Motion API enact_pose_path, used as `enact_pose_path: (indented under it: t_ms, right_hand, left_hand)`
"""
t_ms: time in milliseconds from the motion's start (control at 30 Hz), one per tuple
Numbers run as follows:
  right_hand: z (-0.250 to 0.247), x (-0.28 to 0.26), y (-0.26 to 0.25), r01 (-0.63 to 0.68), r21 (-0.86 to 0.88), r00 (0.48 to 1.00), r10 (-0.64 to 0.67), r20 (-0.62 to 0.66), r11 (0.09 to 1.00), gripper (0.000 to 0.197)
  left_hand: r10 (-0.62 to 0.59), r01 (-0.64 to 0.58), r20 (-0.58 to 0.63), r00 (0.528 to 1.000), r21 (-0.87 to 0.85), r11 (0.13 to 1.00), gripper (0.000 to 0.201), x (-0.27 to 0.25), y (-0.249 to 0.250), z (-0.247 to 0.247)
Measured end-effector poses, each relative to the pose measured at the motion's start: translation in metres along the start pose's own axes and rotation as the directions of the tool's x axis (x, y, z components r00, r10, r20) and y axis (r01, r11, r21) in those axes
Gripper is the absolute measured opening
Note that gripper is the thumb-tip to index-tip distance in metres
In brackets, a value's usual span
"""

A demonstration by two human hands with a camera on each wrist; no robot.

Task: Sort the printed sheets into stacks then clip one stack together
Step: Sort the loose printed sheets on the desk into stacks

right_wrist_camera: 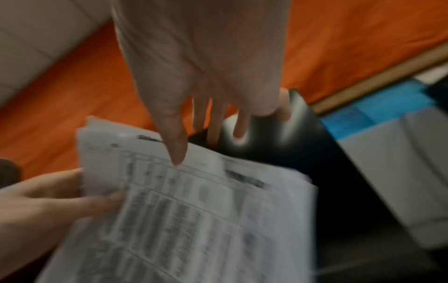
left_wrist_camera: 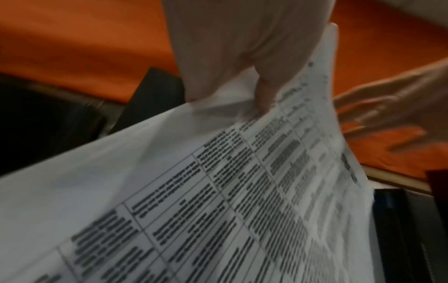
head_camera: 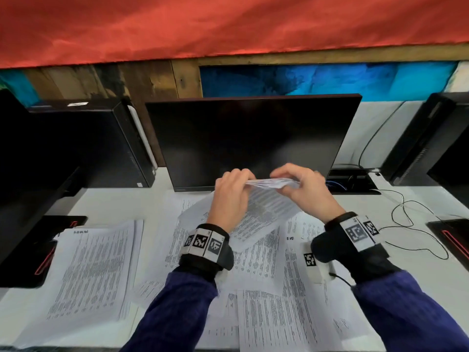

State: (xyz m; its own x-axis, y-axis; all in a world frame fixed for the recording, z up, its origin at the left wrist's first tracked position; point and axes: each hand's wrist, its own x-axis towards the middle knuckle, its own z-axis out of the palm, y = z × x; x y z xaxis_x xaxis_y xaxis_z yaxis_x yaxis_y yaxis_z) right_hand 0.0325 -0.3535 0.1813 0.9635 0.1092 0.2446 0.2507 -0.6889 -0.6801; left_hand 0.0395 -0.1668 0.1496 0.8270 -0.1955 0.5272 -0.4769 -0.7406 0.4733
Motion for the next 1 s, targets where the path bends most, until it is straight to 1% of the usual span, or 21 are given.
enact_pose_path:
  t_ms: [67,100,167,233,267,300,333,367,400,433,500,533,567,667,733,767,833,867,900,933,1000]
  right_hand:
    - [0.006,0.0,0.005,-0.074,0.12,0.997,0.072,0.021,0.99,0.006]
    - [0.008,-0.002,0.011,-0.116,0.188,0.993,0.116,0.009,0.975,0.005]
    - [0.01,-0.013,0.028,-0.17,0.395,0.979,0.2,-0.036,0.903,0.013]
    - [0.01,-0.025,0.044,-0.207,0.593,0.959,0.281,-0.034,0.778,0.018]
    - [0.011,-0.031,0.049,-0.224,0.665,0.949,0.314,-0.017,0.713,0.018]
    - [0.014,-0.036,0.054,-0.238,0.72,0.939,0.343,0.0,0.652,0.017]
    - [0.017,-0.04,0.057,-0.247,0.764,0.931,0.365,0.016,0.597,0.017]
    - [0.022,-0.042,0.06,-0.253,0.801,0.923,0.383,0.032,0.543,0.017]
    - [0.028,-0.044,0.063,-0.262,0.831,0.915,0.401,0.052,0.49,0.019]
    - [0.034,-0.046,0.064,-0.274,0.857,0.905,0.418,0.077,0.436,0.02]
    - [0.048,-0.051,0.066,-0.312,0.877,0.886,0.445,0.13,0.364,0.021]
    - [0.054,-0.055,0.066,-0.33,0.868,0.879,0.456,0.14,0.37,0.022]
    - [0.06,-0.058,0.066,-0.345,0.855,0.873,0.466,0.141,0.388,0.026]
    - [0.072,-0.064,0.069,-0.337,0.818,0.86,0.505,0.067,0.466,0.036]
    - [0.075,-0.065,0.069,-0.282,0.77,0.868,0.495,-0.049,0.572,0.038]
    - [0.076,-0.065,0.068,-0.236,0.708,0.882,0.452,-0.131,0.666,0.042]
    - [0.076,-0.067,0.066,-0.13,0.446,0.921,0.275,-0.277,0.886,0.054]
    - [0.077,-0.068,0.065,-0.086,0.274,0.938,0.171,-0.301,0.958,0.058]
    - [0.077,-0.07,0.065,-0.054,0.105,0.954,0.082,-0.288,0.993,0.059]
    - [0.078,-0.07,0.065,-0.029,-0.041,0.966,0.018,-0.258,0.999,0.057]
    - [0.077,-0.071,0.067,-0.023,-0.214,0.98,-0.021,-0.198,0.977,0.053]
  left_hand:
    - [0.04,-0.041,0.033,0.999,0.038,0.998,0.009,0.0,0.006,-0.002]
    - [0.023,-0.026,0.041,0.999,0.072,0.997,0.009,-0.002,0.002,-0.003]
    - [-0.076,0.062,0.062,0.995,0.208,0.976,0.019,-0.01,-0.017,-0.007]
    - [-0.191,0.179,0.008,0.982,0.31,0.934,0.028,-0.021,-0.04,-0.013]
    - [-0.261,0.268,-0.06,0.963,0.251,0.93,0.029,-0.026,-0.049,-0.017]
    - [-0.364,0.373,-0.12,0.924,0.071,0.925,0.028,-0.031,-0.054,-0.021]
    - [-0.482,0.456,-0.132,0.866,-0.186,0.87,0.026,-0.035,-0.056,-0.023]
    - [-0.578,0.492,-0.093,0.81,-0.428,0.758,0.026,-0.038,-0.056,-0.023]
    - [-0.639,0.494,-0.047,0.768,-0.592,0.636,0.028,-0.04,-0.055,-0.022]
    - [-0.669,0.496,-0.005,0.743,-0.666,0.556,0.032,-0.044,-0.055,-0.018]
    - [-0.703,0.543,0.057,0.709,-0.68,0.492,0.047,-0.054,-0.054,-0.009]
    - [-0.715,0.572,0.083,0.694,-0.667,0.478,0.054,-0.059,-0.053,-0.003]
    - [-0.72,0.586,0.107,0.686,-0.667,0.46,0.054,-0.066,-0.054,0.002]
    - [-0.713,0.563,0.136,0.688,-0.72,0.405,0.045,-0.076,-0.048,0.008]
    - [-0.724,0.546,0.129,0.677,-0.748,0.378,0.04,-0.074,-0.045,0.01]
    - [-0.734,0.541,0.123,0.668,-0.758,0.365,0.036,-0.072,-0.044,0.011]
    - [-0.772,0.539,0.091,0.629,-0.766,0.349,0.031,-0.065,-0.043,0.012]
    - [-0.793,0.538,0.063,0.605,-0.767,0.35,0.03,-0.061,-0.044,0.014]
    - [-0.814,0.541,0.042,0.579,-0.767,0.345,0.03,-0.057,-0.045,0.015]
    - [-0.829,0.545,0.028,0.558,-0.766,0.341,0.03,-0.053,-0.045,0.015]
    - [-0.854,0.573,0.013,0.521,-0.747,0.338,0.027,-0.047,-0.049,0.017]
